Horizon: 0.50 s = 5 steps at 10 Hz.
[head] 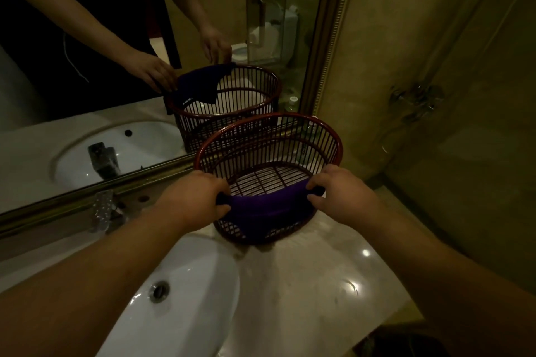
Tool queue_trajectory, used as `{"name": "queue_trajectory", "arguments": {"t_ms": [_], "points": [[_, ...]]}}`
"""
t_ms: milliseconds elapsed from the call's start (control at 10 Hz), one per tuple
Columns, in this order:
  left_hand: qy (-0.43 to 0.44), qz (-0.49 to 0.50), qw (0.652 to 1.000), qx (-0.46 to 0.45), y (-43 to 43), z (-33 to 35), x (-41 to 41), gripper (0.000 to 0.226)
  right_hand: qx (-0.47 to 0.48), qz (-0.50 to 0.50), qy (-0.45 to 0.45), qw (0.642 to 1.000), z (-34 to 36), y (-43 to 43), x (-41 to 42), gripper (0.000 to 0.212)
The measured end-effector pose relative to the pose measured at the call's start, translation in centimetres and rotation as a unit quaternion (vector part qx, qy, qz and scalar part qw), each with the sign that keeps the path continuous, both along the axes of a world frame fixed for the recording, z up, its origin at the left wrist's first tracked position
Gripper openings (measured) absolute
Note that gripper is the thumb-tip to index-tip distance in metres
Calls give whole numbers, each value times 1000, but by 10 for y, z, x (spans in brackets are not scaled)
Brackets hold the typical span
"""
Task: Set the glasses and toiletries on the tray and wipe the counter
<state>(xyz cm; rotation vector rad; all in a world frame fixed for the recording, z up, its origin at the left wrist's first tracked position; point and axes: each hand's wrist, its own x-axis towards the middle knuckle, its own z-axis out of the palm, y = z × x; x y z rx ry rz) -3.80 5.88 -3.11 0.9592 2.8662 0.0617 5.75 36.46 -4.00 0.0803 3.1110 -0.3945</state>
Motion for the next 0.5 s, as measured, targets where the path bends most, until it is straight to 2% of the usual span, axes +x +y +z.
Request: {"name": "queue_trajectory", "arguments": {"t_ms": [100,300,400,500], "points": [[3,3,1000,4,0,3,5,35,-6,-10,-3,1000,0,-2,1,27],[36,-1,999,14,-4,16,17,77,-5,-17,10,1000,11,-11,14,46],[65,8,998,17,-2,38,23,95,7,-39,42,998,31,-15,28,65],[88,9,995,41,-1,66,32,102,8,-84,78,993,59,-28,46,85]]}}
